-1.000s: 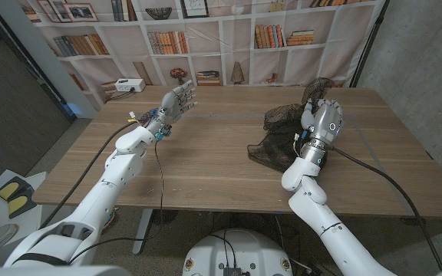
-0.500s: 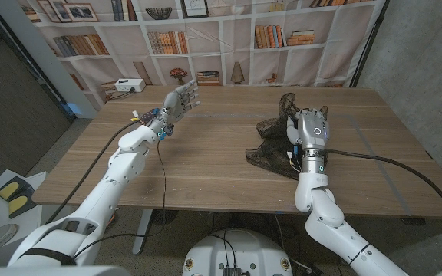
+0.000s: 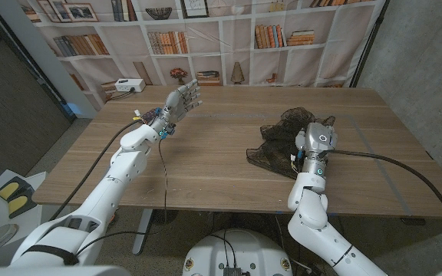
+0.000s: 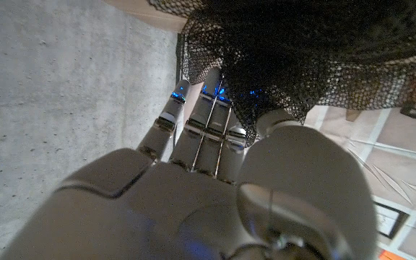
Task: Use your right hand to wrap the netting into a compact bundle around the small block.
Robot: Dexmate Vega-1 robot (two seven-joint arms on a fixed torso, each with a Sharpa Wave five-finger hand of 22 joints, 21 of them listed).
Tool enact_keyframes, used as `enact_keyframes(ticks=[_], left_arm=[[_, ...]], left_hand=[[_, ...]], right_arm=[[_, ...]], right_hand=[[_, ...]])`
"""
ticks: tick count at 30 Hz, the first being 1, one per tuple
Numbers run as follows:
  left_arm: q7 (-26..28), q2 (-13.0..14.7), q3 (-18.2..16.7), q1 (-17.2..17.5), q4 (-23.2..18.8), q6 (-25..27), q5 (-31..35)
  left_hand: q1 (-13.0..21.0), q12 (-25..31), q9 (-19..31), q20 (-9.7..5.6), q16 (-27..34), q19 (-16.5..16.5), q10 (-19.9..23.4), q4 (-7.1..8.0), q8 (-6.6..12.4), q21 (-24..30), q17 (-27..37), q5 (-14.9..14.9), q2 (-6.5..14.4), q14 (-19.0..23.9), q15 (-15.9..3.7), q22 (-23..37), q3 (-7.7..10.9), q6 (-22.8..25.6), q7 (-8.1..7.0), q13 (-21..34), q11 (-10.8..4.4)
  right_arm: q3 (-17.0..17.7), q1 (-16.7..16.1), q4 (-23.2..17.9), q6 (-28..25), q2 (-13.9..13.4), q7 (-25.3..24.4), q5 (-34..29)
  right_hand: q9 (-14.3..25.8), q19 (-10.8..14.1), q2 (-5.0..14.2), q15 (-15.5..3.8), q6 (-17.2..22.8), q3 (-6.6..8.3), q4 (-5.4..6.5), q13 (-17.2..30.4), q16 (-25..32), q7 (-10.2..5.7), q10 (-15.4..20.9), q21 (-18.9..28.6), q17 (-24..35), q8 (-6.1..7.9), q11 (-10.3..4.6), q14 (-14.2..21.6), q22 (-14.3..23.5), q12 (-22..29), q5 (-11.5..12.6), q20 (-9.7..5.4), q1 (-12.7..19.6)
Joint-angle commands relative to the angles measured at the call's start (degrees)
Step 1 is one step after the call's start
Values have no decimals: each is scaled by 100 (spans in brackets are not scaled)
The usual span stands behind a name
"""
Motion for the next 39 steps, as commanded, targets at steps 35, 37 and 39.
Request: enact_keyframes(ticks=[35,37,39], left_arm=[[110,123,-76,307,-450,72,-52],[138,136,-88,347,-492,80,-56],[148,145,-98,377,-519,87,-69]], left_hand=[[-34,-35,29,10,5,52,-3,4,-14,-21,8,15,-27,72,3,22,54,-21,-42,21,-4],[-35,-34,29,10,5,53,-1,4,-12,-21,8,15,-28,72,12,22,53,-17,-43,21,-3],[-35,-32,29,10,5,55,5,4,-13,-21,8,15,-28,72,9,22,54,-19,-43,21,3]], right_arm=[[1798,-672,-567,1000,2193,4062,-4431],[1821,-748,-831,1131,2064,3976,-4056],[1861,-846,-1090,1275,1919,3774,-3546]], right_hand=[[-310,-3044,-388,1101,-8184,-1192,125,44,-827,-10,-6513,-1017,-44,-2406,878,-5458,73,-1508,455,769,-937],[-307,-3128,-483,1117,-8148,-1288,170,43,-813,-38,-6488,-1035,-51,-2385,869,-5474,67,-1487,437,774,-1062],[-304,-3151,-582,1114,-7984,-1422,254,40,-784,-75,-6405,-1019,-58,-2322,841,-5469,61,-1445,417,772,-1262]])
